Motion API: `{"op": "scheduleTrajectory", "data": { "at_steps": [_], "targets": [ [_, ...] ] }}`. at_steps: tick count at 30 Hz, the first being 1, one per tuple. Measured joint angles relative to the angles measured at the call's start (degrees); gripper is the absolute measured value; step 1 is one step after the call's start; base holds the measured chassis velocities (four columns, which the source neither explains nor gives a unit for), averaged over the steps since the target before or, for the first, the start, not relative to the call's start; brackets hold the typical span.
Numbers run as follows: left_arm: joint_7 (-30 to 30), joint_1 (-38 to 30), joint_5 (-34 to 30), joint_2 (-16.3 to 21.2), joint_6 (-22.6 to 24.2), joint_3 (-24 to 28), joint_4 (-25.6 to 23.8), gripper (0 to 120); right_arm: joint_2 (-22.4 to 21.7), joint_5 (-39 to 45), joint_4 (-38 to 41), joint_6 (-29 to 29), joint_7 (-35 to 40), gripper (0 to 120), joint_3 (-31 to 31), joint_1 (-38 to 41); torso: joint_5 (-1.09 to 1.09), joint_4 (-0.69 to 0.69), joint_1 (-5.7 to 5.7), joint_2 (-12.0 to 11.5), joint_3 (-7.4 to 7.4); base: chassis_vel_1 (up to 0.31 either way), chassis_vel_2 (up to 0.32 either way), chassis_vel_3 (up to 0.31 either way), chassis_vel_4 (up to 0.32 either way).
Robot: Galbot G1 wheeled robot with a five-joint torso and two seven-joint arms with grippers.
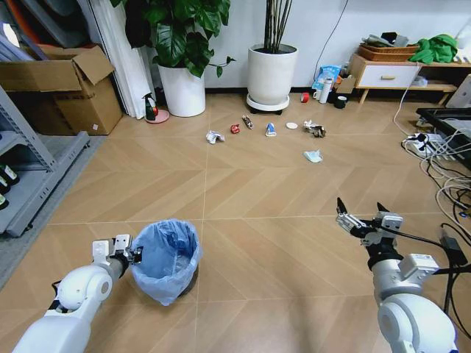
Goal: Pick up the trash bin and place the garbage on the floor into it.
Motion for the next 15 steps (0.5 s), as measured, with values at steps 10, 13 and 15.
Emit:
{"op": "scheduleTrajectory", "data": {
  "at_steps": [10,13,15],
  "targets": [
    [-4.3,4.1,-0.4,-4.4,-11.2,-4.5,-6.6,0,-0.1,1.4,0.8,-1.9,0.9,100,-0.1,0.6,0.01,0.0,0.0,0.0,0.0,0.0,0.0,0.0,0.0],
    [-6.3,6.0,5.5,-6.5,-16.8,-4.9,-10.4,0,-0.1,0.7,0.8,-2.1,0.9,100,-0.4,0.7,0.01,0.0,0.0,0.0,0.0,0.0,0.0,0.0,0.0],
    [-8.4,7.2,8.0,-7.7,-18.2,-4.9,-13.6,0,-0.2,-0.1,0.7,-2.5,0.6,100,-0.6,0.8,0.01,0.0,0.0,0.0,0.0,0.0,0.0,0.0,0.0]
  ]
}}
